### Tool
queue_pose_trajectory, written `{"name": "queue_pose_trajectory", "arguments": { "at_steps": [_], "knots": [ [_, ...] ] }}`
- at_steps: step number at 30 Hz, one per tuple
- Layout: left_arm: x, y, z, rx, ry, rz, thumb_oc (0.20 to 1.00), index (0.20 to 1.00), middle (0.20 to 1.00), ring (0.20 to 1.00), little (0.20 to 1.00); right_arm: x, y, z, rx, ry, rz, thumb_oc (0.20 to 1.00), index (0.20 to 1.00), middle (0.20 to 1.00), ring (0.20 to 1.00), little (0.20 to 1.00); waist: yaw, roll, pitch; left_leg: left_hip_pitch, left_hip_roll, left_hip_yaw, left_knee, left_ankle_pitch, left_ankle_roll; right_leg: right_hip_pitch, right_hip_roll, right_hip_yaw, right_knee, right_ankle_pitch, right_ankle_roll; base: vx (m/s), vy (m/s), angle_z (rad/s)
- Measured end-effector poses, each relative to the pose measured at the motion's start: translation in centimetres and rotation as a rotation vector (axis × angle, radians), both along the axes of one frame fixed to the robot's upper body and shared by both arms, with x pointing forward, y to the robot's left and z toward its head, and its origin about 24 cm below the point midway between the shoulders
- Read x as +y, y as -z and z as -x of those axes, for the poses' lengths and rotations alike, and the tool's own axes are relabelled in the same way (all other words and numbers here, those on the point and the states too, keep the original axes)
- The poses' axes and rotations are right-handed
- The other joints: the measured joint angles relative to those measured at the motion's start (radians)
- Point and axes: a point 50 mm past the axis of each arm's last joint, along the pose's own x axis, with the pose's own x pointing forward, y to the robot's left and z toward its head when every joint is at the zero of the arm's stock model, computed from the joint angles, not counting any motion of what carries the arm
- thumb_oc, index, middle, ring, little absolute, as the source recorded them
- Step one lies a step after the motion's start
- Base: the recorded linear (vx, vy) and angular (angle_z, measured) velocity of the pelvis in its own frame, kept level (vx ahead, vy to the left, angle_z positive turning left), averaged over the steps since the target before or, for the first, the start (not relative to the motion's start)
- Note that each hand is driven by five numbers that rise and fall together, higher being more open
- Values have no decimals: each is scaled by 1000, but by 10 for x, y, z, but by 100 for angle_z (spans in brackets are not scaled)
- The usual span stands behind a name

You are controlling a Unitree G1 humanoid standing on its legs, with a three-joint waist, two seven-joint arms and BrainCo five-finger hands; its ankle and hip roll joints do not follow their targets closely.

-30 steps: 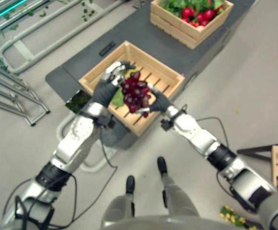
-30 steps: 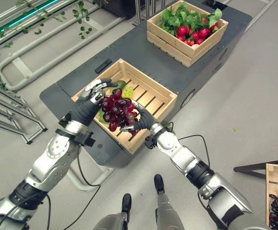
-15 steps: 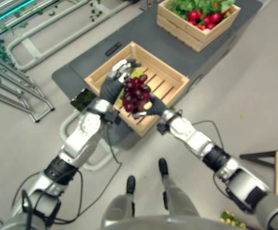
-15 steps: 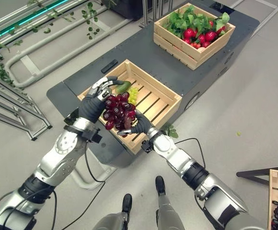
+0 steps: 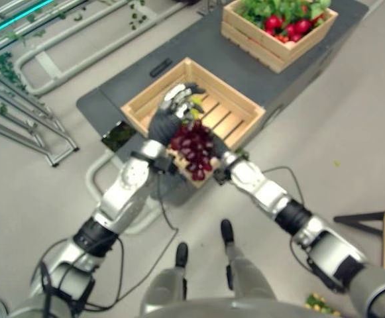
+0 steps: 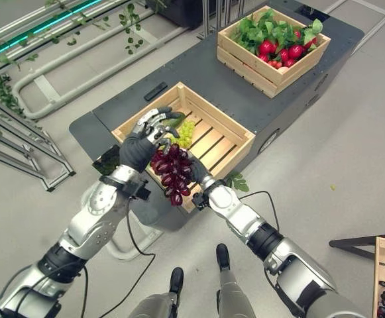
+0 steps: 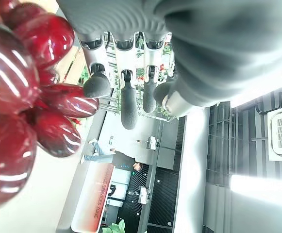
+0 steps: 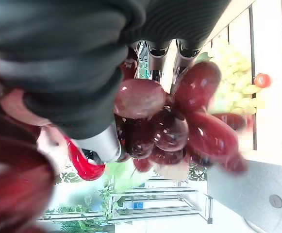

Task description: Pick up the fruits from the basket on one side to the basket on the other side

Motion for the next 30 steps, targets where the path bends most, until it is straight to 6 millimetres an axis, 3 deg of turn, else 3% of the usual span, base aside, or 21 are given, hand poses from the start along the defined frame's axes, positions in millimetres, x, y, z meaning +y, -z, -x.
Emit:
{"name": "queue_pose_trajectory", "arguments": {
  "at_steps": [9, 10, 11, 12, 21, 28, 30],
  "knots": [
    [-6, -5, 5, -22, 31, 17, 200, 200, 200, 200, 200, -1, 1, 0, -1, 20, -4, 200, 200, 200, 200, 200, -1, -2, -1, -1, 0, 0, 0, 0, 0, -1, 0, 0, 0, 0, 0, 0, 0, 0],
    [-7, -5, 6, -23, 34, 20, 551, 551, 551, 551, 551, -1, 1, 0, 0, 20, -4, 200, 200, 200, 200, 200, -1, -2, -2, -1, 0, -1, 0, 0, 0, -1, 0, 0, 0, 0, 0, 0, 0, 0],
    [-7, -5, 6, -22, 35, 22, 551, 551, 551, 551, 551, -1, 1, 0, 1, 20, -5, 200, 200, 200, 200, 200, -1, -2, -2, -1, 0, -1, 0, 0, 0, -1, 0, 0, 0, 0, 0, 0, 0, 0],
    [-7, -5, 6, -22, 36, 23, 1000, 1000, 1000, 1000, 1000, -1, 2, 0, 1, 20, -5, 200, 200, 200, 200, 200, -1, -3, -2, -1, 0, -1, 0, 0, 0, -1, 0, 0, 0, 0, 0, 0, 0, 0],
    [-4, 1, 7, 9, -12, 57, 1000, 1000, 1000, 1000, 1000, -7, 12, 4, 31, 58, -18, 200, 200, 200, 200, 200, -1, -13, -25, -13, 1, -3, 1, 0, 0, -11, 1, -6, 0, -1, 1, 4, -1, 0],
    [31, 22, 13, 75, -191, 146, 1000, 1000, 1000, 1000, 1000, -21, 17, 3, 49, 125, -49, 200, 200, 200, 200, 200, 4, -14, -26, -14, 7, -9, 0, 0, -2, -9, 2, -16, 0, -5, -3, 9, -8, 2],
    [43, 27, 17, 82, -255, 177, 1000, 1000, 1000, 1000, 1000, -31, 20, 3, 53, 169, -74, 200, 200, 200, 200, 200, 24, -14, -26, -13, 8, -10, -1, -1, -3, -9, 3, -17, 0, -6, -4, 10, -12, 2]
  ]
}}
